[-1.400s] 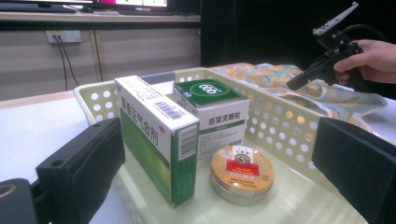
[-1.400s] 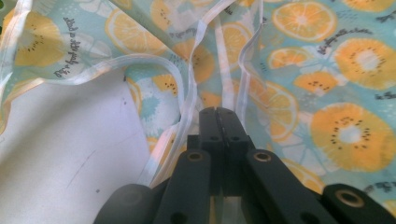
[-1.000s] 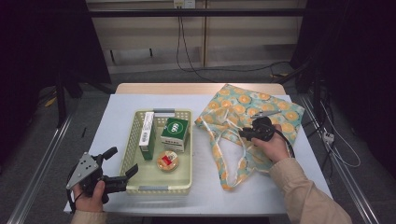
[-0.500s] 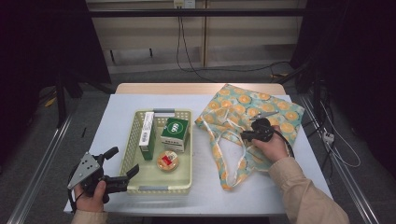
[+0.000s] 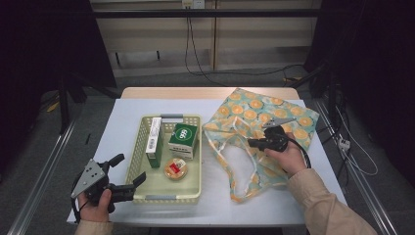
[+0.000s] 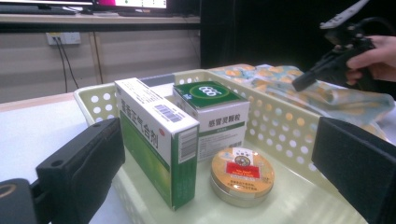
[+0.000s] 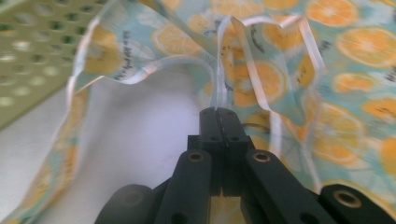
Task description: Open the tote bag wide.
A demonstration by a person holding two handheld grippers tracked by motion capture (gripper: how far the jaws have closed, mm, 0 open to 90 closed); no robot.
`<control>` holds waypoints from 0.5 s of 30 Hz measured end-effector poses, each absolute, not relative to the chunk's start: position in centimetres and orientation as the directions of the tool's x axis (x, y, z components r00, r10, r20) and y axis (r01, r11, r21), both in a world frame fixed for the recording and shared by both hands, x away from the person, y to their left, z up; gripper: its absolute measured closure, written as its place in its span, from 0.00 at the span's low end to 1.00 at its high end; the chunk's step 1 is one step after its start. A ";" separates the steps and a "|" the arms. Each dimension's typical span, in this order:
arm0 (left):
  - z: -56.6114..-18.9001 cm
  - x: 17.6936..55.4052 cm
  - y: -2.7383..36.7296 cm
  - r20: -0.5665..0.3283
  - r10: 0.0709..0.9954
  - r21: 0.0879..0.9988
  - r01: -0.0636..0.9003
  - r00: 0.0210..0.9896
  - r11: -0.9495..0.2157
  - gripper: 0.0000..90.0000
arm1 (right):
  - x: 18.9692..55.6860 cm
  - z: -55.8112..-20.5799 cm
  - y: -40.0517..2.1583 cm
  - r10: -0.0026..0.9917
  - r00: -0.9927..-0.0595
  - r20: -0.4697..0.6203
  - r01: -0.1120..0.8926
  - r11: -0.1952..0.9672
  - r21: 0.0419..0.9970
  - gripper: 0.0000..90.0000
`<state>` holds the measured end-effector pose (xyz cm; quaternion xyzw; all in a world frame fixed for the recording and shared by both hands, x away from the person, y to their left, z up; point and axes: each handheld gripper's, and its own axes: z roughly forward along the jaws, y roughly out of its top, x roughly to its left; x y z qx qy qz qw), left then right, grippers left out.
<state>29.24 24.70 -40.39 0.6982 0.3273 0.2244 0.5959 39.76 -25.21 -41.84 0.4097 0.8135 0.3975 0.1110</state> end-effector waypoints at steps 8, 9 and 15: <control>-40.5 29.3 24.4 -0.077 0.721 0.977 0.195 0.689 -0.082 0.03 | 37.3 -44.2 -22.9 0.690 -0.711 0.134 0.567 0.450 0.690 1.00; -40.5 29.3 24.4 -0.078 0.720 0.978 0.195 0.690 -0.081 0.03 | 37.3 -44.5 -22.9 0.694 -0.706 0.137 0.576 0.451 0.682 1.00; -40.5 29.3 24.5 -0.082 0.725 0.978 0.196 0.684 -0.074 0.03 | 37.7 -44.7 -23.8 0.713 -0.678 0.180 0.600 0.395 0.696 1.00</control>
